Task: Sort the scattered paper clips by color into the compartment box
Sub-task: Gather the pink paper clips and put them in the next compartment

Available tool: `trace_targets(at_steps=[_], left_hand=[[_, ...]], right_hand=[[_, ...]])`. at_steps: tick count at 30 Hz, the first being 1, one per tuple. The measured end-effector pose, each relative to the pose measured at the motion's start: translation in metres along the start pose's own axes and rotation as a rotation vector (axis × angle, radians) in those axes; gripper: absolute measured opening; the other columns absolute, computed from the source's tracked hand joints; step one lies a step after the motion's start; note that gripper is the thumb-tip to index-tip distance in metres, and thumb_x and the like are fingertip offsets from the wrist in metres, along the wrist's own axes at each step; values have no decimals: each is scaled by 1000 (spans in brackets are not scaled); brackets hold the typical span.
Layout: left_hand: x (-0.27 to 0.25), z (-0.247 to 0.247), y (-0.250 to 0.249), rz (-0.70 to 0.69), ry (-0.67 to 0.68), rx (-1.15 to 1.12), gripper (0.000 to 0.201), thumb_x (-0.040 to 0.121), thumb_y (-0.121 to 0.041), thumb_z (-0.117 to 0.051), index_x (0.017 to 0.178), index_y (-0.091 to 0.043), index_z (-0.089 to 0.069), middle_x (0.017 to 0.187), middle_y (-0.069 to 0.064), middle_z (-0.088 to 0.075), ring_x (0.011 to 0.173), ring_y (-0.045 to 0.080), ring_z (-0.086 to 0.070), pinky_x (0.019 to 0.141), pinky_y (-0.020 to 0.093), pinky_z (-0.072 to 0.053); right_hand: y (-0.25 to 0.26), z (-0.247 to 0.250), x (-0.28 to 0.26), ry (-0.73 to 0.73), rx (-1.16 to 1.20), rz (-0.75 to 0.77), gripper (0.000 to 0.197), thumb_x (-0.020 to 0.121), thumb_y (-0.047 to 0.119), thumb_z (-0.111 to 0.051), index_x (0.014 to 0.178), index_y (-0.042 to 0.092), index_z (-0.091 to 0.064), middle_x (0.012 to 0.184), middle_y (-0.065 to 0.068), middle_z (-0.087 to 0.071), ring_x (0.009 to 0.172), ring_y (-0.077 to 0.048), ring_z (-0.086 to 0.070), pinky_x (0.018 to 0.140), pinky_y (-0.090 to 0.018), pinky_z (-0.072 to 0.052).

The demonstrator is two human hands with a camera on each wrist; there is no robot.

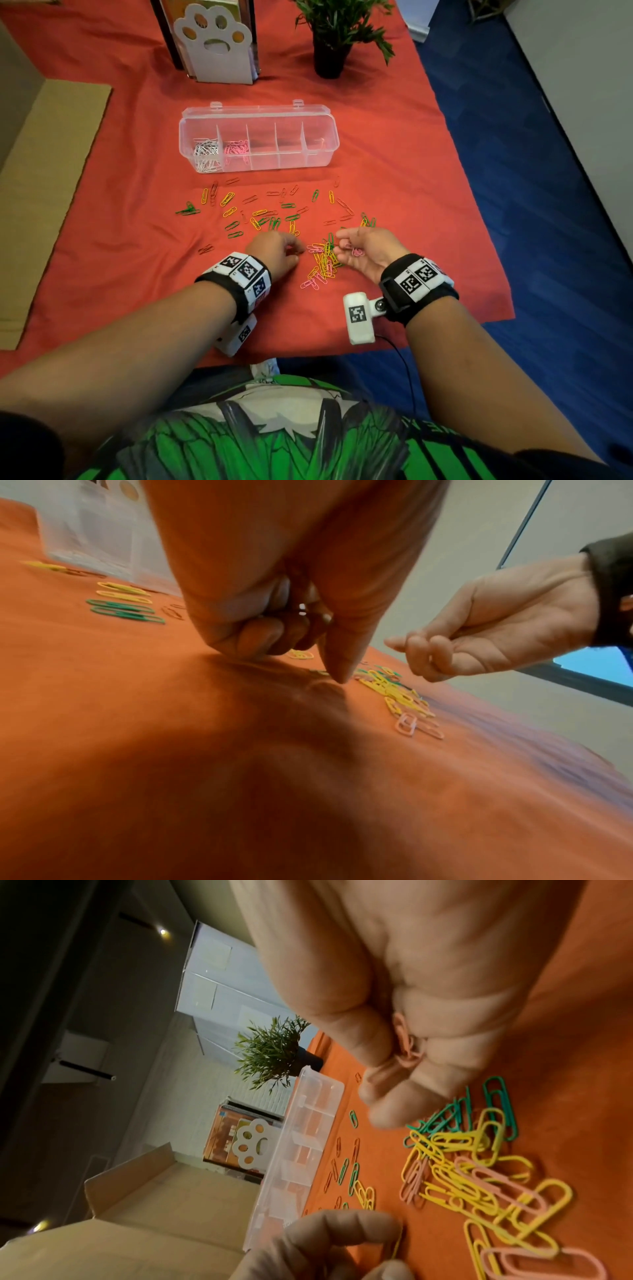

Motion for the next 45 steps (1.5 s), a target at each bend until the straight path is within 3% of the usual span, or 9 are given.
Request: trace_targets(at_steps=[6,9,13,20,28,32,35,41,45], left_hand=[[-1,17,15,102,-156,-18,24,75,-3,-56,87,-17,-71,91,11,-70,93,29,-63,75,26,-44],[0,15,-1,-2,-138,27,27,79,-10,-58,100,-21,-72,99,10,-71,98,28,-63,80,26,-44],[3,-5,-19,-132,-6,100,29,85,-20,-59,112,-24,-68,104,11,-68,101,28,-61,85,27,-43],[2,14,6,-10,-141,153,13,78,-23,-65,88,-16,-69,96,8,-66,94,28,-61,75,28,-43],[-1,4,-2,-118,-116,189,27,83,-26,-62,108,-16,-65,106,11,-61,103,28,-56,87,30,-42],[3,4,4,-123,-88,212,18,87,-21,-55,98,-8,-63,105,15,-61,104,31,-55,89,34,-40],[6,9,12,-73,-106,62,14,87,-18,-53,92,-7,-60,100,17,-62,98,31,-55,84,34,-40],[-1,11,26,254,-24,-860,24,89,-3,-46,72,-20,-49,60,1,-46,46,12,-44,42,18,-34],[-8,6,27,359,127,-1177,28,89,2,-35,86,-15,-56,59,-2,-52,38,1,-48,40,12,-39]], right_hand=[[-2,7,2,-109,-272,83,22,89,6,-47,76,17,-60,61,4,-42,45,-6,-30,37,-16,-24],[0,-2,3,-129,-460,169,15,86,8,-57,78,14,-68,62,8,-52,40,-1,-45,39,-13,-31],[-6,-11,9,-123,-697,181,9,81,12,-66,82,14,-74,68,6,-62,73,-8,-56,74,-21,-43],[10,13,7,-267,-905,257,22,85,17,-54,64,22,-57,64,8,-55,66,-12,-51,59,-20,-38],[-14,-20,5,-180,-1277,372,9,82,18,-60,88,13,-57,104,-15,-60,99,-30,-57,85,-31,-45],[1,-28,8,-204,-1142,423,8,84,18,-59,77,14,-61,88,-10,-61,84,-26,-57,75,-28,-42],[12,-29,9,-162,-760,354,22,81,14,-61,62,21,-53,63,3,-55,62,-15,-50,62,-25,-41],[13,-32,1,24,-112,215,23,84,0,-54,65,14,-53,49,4,-56,45,-7,-35,42,-18,-22],[12,-25,4,-32,-74,214,22,81,-4,-51,66,12,-53,51,1,-58,45,-8,-38,43,-19,-24]])
Point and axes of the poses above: each hand's wrist, its own x-axis towards the middle knuckle, its own z-axis out of the back of the hand, y = z × x, the point moved 7 cm from there along x, towards the middle knuckle
